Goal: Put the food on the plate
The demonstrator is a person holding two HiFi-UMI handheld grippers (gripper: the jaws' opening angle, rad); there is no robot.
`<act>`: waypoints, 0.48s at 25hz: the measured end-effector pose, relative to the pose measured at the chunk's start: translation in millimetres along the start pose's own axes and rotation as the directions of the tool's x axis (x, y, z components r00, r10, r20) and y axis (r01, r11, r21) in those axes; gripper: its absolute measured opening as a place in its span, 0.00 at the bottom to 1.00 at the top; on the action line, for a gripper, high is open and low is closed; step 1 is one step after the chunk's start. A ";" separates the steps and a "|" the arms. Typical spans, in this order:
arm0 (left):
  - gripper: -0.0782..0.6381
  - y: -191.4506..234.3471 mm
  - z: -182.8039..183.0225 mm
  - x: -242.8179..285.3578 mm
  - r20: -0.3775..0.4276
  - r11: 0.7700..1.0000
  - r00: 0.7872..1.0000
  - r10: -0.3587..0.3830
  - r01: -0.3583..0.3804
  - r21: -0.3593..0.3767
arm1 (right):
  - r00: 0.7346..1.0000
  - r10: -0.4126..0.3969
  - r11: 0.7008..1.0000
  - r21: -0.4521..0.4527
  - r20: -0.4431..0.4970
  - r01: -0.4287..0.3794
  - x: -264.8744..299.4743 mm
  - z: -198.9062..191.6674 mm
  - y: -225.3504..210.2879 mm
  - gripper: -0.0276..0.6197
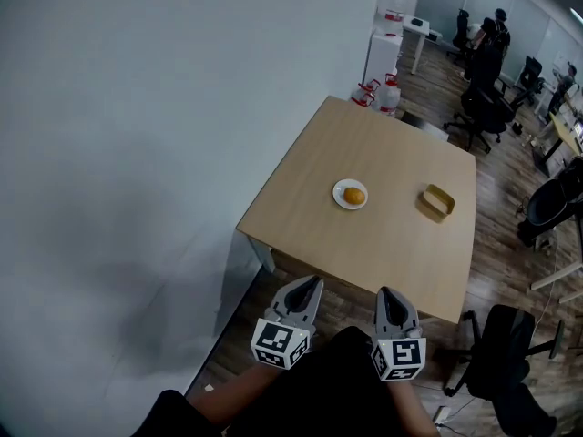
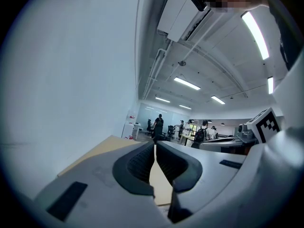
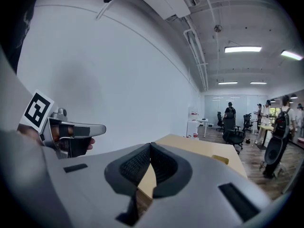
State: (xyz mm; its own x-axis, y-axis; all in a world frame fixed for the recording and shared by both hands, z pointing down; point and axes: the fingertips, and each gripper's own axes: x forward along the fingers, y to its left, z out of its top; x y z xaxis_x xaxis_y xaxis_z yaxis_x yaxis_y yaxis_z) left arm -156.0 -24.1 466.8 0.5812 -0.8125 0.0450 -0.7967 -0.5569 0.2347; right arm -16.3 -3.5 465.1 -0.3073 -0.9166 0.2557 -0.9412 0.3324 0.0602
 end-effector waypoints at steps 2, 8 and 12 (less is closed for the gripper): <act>0.14 -1.8 0.4 2.4 0.002 1.000 1.000 -0.003 0.003 -0.006 | 1.000 -0.002 1.000 0.003 0.002 0.002 -0.7 0.1 -1.1 0.14; 0.14 -12.5 1.7 12.3 -0.011 1.000 1.000 -0.017 0.017 -0.001 | 0.999 -0.037 0.999 0.027 -0.002 0.037 -8.3 -3.6 -19.0 0.14; 0.14 -20.7 -3.4 23.2 -0.036 0.999 0.999 -0.035 0.035 -0.001 | 0.996 -0.086 0.996 0.037 -0.009 0.086 -13.6 -3.2 -35.4 0.14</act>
State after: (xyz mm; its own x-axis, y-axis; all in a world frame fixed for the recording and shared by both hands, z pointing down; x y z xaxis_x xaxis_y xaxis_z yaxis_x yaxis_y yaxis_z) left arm -125.5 -30.8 466.3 0.6139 -0.7861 0.0713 -0.7759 -0.5844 0.2376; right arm 21.6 -2.1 462.6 -0.2240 -0.9398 0.2583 -0.9687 0.2437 0.0466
